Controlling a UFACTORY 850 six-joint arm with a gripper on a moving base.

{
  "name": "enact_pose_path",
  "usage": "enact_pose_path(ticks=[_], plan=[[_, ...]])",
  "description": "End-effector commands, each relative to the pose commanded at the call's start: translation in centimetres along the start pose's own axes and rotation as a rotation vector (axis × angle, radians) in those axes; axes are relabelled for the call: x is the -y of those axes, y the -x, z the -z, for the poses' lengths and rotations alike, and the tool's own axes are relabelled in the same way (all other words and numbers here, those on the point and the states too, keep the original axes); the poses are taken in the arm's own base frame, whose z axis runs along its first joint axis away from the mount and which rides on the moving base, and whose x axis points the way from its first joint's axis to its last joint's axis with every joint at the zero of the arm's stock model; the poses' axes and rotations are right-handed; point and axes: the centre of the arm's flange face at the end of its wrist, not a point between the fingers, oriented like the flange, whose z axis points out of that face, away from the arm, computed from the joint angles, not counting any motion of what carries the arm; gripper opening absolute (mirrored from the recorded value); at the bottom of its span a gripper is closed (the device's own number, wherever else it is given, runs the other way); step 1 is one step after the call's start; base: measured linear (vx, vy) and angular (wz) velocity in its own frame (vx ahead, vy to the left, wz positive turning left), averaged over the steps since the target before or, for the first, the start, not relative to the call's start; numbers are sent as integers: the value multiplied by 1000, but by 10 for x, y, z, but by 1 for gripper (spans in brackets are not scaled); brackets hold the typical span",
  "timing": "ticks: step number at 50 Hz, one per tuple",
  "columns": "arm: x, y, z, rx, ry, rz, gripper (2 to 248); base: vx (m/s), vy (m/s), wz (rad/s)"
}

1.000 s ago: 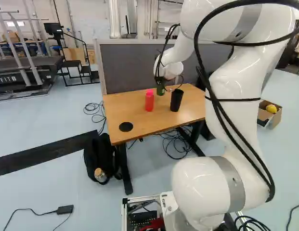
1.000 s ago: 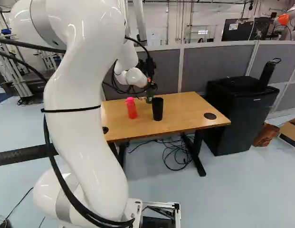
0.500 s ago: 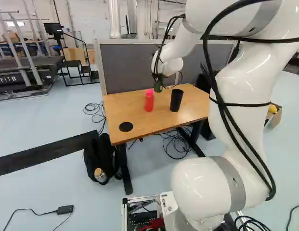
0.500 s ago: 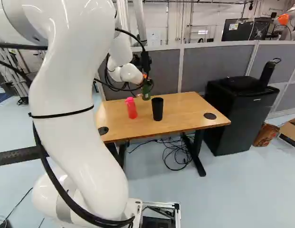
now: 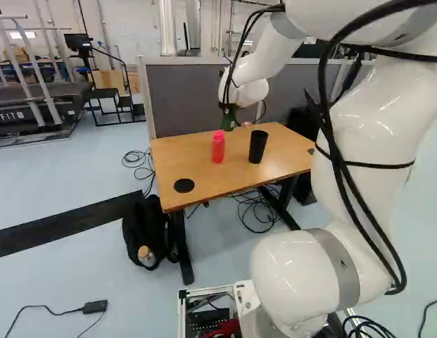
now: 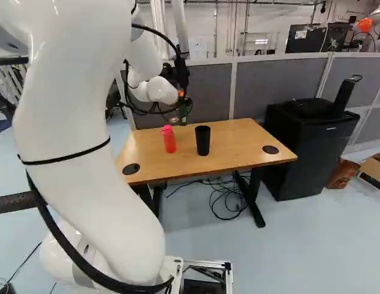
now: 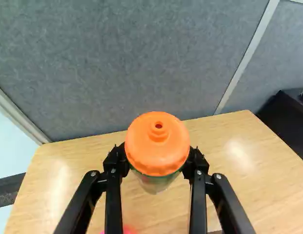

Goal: Pick up the green bottle from the table

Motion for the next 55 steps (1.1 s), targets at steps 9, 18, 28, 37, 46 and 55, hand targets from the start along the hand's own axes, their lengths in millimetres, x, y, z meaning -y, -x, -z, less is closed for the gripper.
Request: enact_pose_path(ticks=[9, 18, 28, 37, 46, 55], plan=[[5, -3, 19, -16, -8, 4, 123, 0, 0, 0], [10, -4, 41, -34, -19, 8, 123, 0, 0, 0], [17, -4, 66, -55, -31, 13, 123, 0, 0, 0], [20, -5, 89, -76, -39, 16, 123, 0, 0, 0], [18, -4, 111, -99, -37, 15, 123, 0, 0, 0], [15, 3, 129, -110, -32, 13, 123, 0, 0, 0]])
